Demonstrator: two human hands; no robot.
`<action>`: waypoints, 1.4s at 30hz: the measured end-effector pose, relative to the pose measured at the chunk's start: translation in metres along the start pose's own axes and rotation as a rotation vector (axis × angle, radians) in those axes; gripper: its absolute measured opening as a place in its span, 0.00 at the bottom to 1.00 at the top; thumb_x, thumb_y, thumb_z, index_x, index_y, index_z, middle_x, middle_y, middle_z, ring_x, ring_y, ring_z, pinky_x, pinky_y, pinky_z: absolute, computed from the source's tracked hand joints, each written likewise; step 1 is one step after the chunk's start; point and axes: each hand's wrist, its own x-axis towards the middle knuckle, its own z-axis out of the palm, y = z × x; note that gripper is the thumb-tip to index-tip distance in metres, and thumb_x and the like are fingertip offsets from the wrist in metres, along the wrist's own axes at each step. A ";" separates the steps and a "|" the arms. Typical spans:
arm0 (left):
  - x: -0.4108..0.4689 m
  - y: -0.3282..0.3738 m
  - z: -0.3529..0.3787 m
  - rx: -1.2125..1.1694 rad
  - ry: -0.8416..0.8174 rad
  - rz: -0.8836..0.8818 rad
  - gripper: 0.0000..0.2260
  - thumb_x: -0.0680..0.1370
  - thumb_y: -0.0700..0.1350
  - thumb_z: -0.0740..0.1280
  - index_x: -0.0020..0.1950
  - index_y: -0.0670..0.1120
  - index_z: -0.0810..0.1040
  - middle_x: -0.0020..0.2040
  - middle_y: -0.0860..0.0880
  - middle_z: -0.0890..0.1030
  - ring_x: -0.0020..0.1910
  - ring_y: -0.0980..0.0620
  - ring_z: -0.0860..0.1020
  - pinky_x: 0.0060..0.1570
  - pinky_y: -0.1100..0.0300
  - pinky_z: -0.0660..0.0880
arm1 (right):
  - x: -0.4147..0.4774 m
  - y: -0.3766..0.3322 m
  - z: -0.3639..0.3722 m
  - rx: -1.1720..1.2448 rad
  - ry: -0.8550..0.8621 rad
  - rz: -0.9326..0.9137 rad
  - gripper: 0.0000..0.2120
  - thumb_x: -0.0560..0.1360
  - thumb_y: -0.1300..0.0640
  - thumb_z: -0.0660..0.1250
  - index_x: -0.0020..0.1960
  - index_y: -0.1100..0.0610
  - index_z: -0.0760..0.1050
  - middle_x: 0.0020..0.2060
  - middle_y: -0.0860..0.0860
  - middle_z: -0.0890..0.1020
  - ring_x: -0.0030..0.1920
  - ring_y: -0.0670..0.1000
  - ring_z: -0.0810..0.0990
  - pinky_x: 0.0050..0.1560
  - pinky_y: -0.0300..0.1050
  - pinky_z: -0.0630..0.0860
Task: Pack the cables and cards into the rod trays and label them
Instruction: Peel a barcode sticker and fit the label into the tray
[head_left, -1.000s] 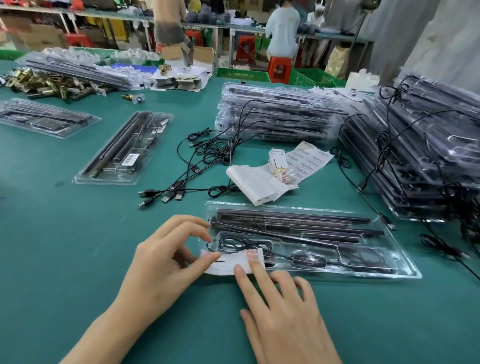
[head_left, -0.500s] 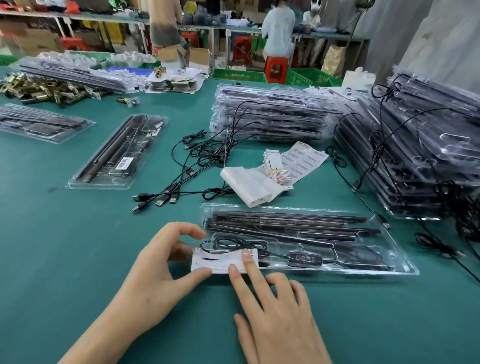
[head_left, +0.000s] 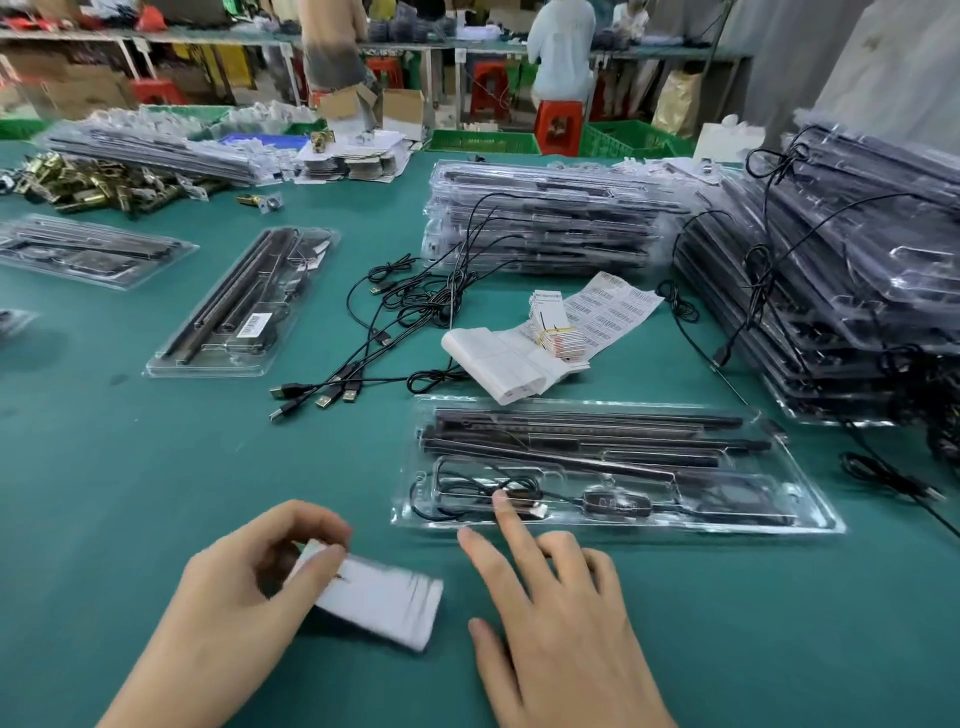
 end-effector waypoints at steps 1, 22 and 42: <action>0.000 0.000 -0.002 0.067 0.031 0.017 0.15 0.75 0.36 0.74 0.47 0.59 0.85 0.44 0.56 0.85 0.44 0.53 0.82 0.47 0.62 0.77 | 0.000 0.000 0.000 -0.002 0.001 0.003 0.30 0.70 0.43 0.65 0.71 0.48 0.74 0.73 0.54 0.74 0.48 0.54 0.79 0.47 0.52 0.79; 0.075 0.049 0.067 0.535 -0.486 0.703 0.23 0.83 0.42 0.64 0.73 0.64 0.73 0.76 0.65 0.68 0.76 0.68 0.61 0.72 0.63 0.67 | -0.006 0.010 -0.015 -0.069 -0.027 0.027 0.34 0.70 0.36 0.63 0.71 0.51 0.76 0.70 0.49 0.76 0.62 0.56 0.78 0.58 0.54 0.76; 0.071 0.042 0.072 0.482 -0.345 0.757 0.18 0.84 0.45 0.58 0.71 0.59 0.77 0.70 0.63 0.77 0.72 0.63 0.72 0.61 0.56 0.79 | -0.029 0.025 -0.016 -0.179 -0.010 0.193 0.41 0.67 0.29 0.60 0.71 0.53 0.77 0.73 0.59 0.72 0.72 0.60 0.73 0.64 0.63 0.68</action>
